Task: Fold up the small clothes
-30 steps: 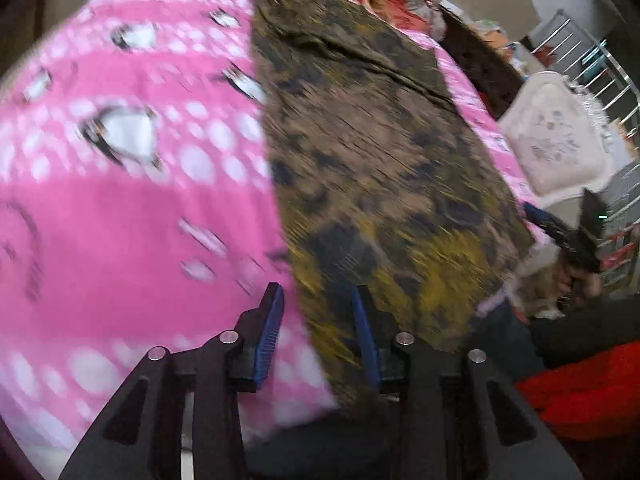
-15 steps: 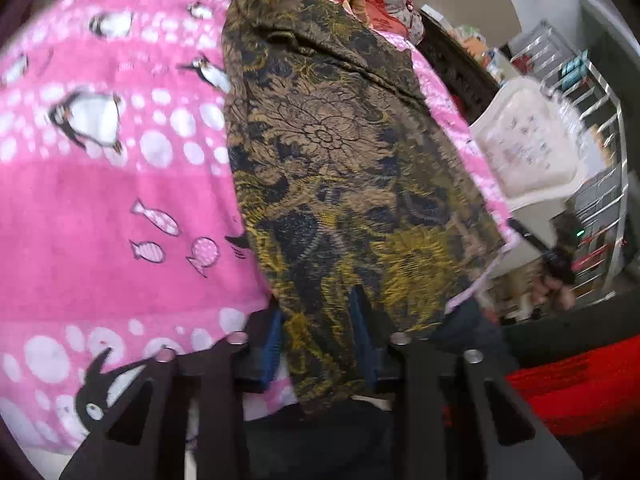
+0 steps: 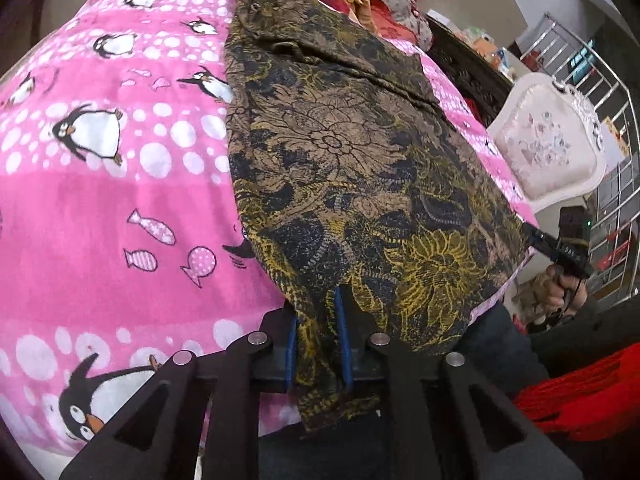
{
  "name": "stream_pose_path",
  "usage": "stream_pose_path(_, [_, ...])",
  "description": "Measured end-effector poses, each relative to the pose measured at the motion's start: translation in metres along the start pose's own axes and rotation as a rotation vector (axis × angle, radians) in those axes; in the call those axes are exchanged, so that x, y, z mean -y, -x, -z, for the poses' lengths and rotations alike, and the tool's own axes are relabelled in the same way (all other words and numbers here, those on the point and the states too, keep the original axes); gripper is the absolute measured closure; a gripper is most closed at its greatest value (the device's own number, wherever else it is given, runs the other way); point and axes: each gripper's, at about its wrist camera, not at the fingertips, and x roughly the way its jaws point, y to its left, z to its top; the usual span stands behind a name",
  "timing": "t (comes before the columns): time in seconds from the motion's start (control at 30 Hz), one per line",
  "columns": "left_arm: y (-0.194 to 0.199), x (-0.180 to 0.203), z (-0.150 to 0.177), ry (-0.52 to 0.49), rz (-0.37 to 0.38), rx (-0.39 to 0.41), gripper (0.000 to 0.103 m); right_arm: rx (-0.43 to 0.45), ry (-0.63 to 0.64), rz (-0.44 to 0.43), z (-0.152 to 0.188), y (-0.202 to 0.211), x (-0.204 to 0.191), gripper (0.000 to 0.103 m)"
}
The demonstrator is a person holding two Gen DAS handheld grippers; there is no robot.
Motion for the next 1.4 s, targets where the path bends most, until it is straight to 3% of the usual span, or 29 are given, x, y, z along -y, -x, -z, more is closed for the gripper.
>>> stream_pose_path(0.13, [0.001, -0.001, 0.003, 0.013, 0.006, 0.01, 0.103, 0.002, -0.06, -0.033, 0.006, 0.005, 0.009, 0.072])
stream_pose_path(0.37, [-0.003, 0.001, -0.005, 0.033, -0.003, 0.013, 0.103, 0.016, -0.093, -0.068, 0.012, -0.003, 0.009, 0.072])
stream_pose_path(0.4, [-0.003, 0.002, -0.007, 0.036, -0.01, 0.013, 0.103, 0.016, -0.089, -0.068, 0.01, -0.005, 0.008, 0.078])
stream_pose_path(0.43, [-0.001, 0.003, -0.008, 0.039, -0.029, 0.024, 0.103, 0.017, -0.089, -0.065, 0.01, -0.003, 0.01, 0.096])
stream_pose_path(0.5, [0.009, 0.004, -0.009, 0.043, -0.043, 0.065, 0.103, 0.03, -0.091, -0.066, 0.008, 0.002, 0.007, 0.097])
stream_pose_path(0.7, [0.056, 0.017, -0.013, 0.03, 0.009, 0.21, 0.103, 0.143, -0.015, -0.222, -0.002, 0.045, -0.032, 0.097])
stream_pose_path(0.87, [0.095, 0.031, -0.005, -0.017, 0.011, 0.276, 0.103, 0.259, 0.059, -0.317, -0.012, 0.081, -0.068, 0.097])
stream_pose_path(0.97, [0.129, 0.035, 0.007, -0.026, 0.073, 0.29, 0.103, 0.291, 0.108, -0.346, -0.006, 0.106, -0.085, 0.098])
stream_pose_path(1.13, [0.164, 0.045, 0.027, -0.069, 0.186, 0.273, 0.103, 0.355, 0.112, -0.362, 0.016, 0.158, -0.093, 0.098])
stream_pose_path(1.27, [0.151, 0.042, 0.015, -0.066, 0.16, 0.289, 0.103, 0.38, 0.062, -0.322, 0.019, 0.162, -0.073, 0.097])
stream_pose_path(1.4, [0.124, 0.037, -0.036, -0.039, 0.063, 0.326, 0.103, 0.393, -0.006, -0.26, -0.014, 0.13, -0.054, 0.097])
